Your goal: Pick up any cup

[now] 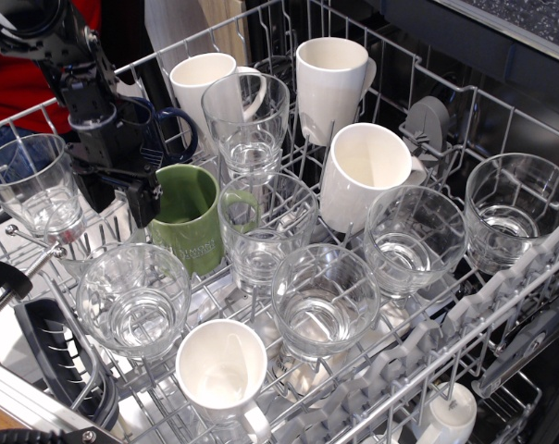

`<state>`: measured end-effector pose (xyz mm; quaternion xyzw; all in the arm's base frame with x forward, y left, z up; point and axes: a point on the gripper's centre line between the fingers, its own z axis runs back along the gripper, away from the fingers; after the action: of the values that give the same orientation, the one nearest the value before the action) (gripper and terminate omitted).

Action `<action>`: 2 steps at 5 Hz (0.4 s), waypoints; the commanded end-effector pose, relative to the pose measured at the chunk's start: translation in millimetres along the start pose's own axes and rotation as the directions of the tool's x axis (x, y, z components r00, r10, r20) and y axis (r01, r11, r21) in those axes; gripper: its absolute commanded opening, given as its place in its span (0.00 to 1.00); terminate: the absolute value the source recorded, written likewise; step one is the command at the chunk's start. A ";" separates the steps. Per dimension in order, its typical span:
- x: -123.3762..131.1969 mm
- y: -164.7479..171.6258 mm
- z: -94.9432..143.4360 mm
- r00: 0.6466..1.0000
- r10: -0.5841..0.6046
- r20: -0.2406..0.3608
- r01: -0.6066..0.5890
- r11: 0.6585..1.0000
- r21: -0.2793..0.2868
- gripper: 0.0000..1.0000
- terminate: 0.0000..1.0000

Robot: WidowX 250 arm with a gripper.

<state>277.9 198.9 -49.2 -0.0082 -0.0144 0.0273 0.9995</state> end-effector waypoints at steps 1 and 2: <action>-7.6 1.7 -10.2 0.998 0.015 0.058 -0.018 0.998 0.055 1.00 0.00; -13.3 -0.8 -20.7 0.998 0.001 0.065 -0.005 0.997 0.071 1.00 0.00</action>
<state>260.5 190.1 -82.1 0.0196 -0.0368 0.0324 0.9986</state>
